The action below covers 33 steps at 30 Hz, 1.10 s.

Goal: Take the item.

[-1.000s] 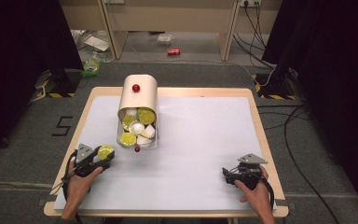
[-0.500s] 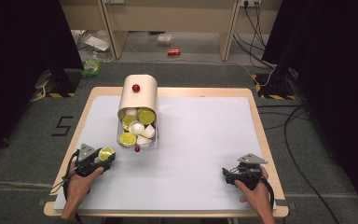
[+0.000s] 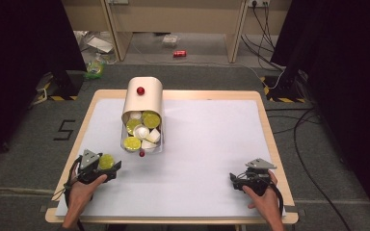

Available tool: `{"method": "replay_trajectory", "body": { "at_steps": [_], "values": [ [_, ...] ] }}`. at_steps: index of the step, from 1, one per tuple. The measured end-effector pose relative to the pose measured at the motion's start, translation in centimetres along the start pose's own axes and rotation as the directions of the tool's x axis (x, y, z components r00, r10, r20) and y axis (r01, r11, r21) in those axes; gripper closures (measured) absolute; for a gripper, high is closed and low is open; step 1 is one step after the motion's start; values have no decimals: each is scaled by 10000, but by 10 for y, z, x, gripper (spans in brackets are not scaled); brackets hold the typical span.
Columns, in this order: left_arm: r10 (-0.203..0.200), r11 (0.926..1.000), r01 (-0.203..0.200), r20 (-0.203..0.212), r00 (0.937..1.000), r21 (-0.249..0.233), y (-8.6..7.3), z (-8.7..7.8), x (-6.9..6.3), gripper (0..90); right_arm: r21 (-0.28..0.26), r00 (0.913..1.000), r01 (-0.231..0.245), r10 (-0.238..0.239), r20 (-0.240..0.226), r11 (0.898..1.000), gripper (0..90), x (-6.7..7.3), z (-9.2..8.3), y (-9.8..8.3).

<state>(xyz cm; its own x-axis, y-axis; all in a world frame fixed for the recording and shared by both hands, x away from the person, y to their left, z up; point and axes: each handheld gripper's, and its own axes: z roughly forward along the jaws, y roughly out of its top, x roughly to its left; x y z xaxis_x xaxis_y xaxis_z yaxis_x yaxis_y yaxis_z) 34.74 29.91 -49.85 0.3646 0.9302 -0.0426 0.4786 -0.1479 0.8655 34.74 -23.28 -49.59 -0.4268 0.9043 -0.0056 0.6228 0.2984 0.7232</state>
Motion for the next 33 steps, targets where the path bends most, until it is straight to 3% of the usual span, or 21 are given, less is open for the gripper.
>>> {"method": "replay_trajectory", "body": {
  "at_steps": [16, 23, 33],
  "values": [
    [35, 10000, -34, -122, 9999, 91, -16, -28, -4, 155, -1, 10000, -4, 4, 20, 10000, 149, 1, 0, 0],
    [151, 9998, -153, -98, 9998, -161, -20, -38, -12, 158, 1, 10000, -5, 5, 20, 10000, 149, 1, 0, 0],
    [380, 9990, -381, 18, 9993, 222, -27, -43, -22, 160, -2, 10000, -7, 7, 15, 10000, 149, 0, 0, 0]
  ]
}}
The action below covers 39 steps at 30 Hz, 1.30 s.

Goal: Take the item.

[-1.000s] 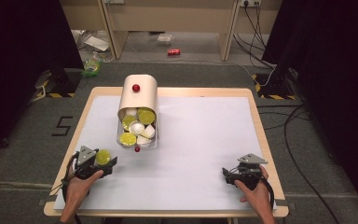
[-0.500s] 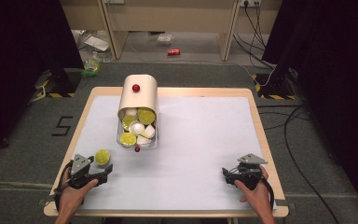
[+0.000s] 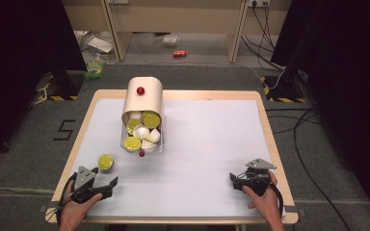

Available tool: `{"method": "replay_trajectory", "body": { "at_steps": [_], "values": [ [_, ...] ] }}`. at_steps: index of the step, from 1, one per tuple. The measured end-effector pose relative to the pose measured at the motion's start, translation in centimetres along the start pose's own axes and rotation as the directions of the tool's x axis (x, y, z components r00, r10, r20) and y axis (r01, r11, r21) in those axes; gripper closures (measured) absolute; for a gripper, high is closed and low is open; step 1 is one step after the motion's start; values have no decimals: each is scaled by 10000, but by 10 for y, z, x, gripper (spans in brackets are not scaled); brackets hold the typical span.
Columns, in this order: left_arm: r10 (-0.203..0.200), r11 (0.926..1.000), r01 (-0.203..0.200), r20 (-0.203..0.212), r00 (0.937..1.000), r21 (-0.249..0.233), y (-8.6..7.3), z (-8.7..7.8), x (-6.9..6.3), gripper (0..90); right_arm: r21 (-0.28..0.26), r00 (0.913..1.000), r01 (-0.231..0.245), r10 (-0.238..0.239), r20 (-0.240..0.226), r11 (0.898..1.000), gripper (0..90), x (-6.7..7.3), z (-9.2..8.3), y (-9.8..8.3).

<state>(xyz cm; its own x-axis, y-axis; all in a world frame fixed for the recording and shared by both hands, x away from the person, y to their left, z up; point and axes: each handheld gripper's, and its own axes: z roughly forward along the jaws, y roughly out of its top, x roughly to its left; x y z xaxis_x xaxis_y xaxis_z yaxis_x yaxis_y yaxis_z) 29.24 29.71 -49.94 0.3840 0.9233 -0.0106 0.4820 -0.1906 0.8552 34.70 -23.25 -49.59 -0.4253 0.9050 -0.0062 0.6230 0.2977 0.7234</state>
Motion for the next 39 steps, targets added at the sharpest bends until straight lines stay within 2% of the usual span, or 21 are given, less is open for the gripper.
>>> {"method": "replay_trajectory", "body": {
  "at_steps": [9, 17, 22, 39],
  "values": [
    [-53, 9990, 49, 72, 10000, 436, -8, -2, -4, 160, 3, 10000, 5, -5, -2, 10000, 149, 0, 0, 0],
    [-144, 9965, 146, -26, 9999, 826, -15, -1, -3, 160, 2, 10000, -13, 13, -2, 10000, 149, 0, 0, 0],
    [-294, 9974, 296, -40, 9996, 656, -19, -1, -3, 156, 5, 10000, -15, 15, -3, 10000, 149, 0, 0, 0],
    [-288, 9978, 289, -30, 9996, 593, -20, -1, -3, 155, 1, 10000, -6, 6, -3, 10000, 149, 0, 0, 0]
  ]
}}
